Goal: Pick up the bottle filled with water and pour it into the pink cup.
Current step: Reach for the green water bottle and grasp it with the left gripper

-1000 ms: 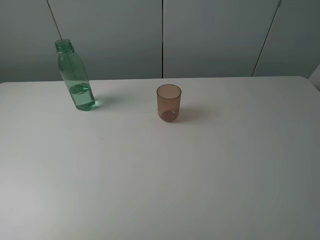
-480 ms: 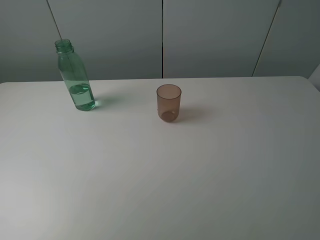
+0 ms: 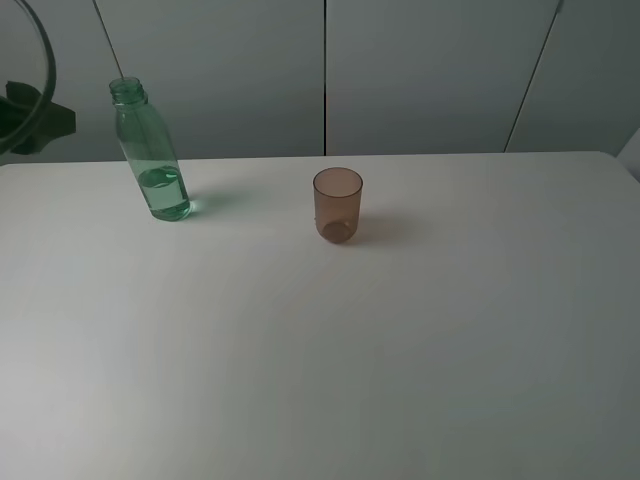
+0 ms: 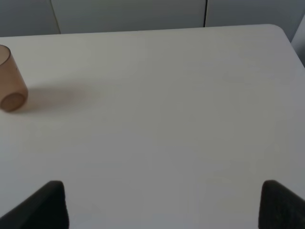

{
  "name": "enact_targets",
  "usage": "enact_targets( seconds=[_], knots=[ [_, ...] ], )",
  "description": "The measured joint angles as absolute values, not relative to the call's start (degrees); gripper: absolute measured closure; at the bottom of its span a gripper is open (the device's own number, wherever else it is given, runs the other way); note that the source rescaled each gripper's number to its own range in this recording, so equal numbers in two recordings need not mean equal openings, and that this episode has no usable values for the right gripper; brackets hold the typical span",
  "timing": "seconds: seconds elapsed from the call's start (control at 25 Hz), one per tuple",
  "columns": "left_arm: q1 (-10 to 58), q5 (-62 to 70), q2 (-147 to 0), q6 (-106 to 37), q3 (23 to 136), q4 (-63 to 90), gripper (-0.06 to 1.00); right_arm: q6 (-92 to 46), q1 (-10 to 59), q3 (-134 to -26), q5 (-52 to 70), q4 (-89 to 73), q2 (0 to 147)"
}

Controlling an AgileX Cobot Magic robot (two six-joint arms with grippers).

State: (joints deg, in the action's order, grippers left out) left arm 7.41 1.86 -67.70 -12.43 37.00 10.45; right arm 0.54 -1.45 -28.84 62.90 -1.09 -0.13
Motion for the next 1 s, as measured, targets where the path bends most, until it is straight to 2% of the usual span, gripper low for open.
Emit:
enact_targets(
  seconds=[0.4,1.0],
  knots=[
    [7.41,-22.58,-79.50,-13.68,29.02,5.70,0.07,0.54,-1.45,-28.84,62.90,-1.09,-0.13],
    [7.27,-43.04,-95.58,-11.75,27.05,1.79,0.07,0.54,-1.45,-28.84,62.90,-1.09,-0.13]
  ],
)
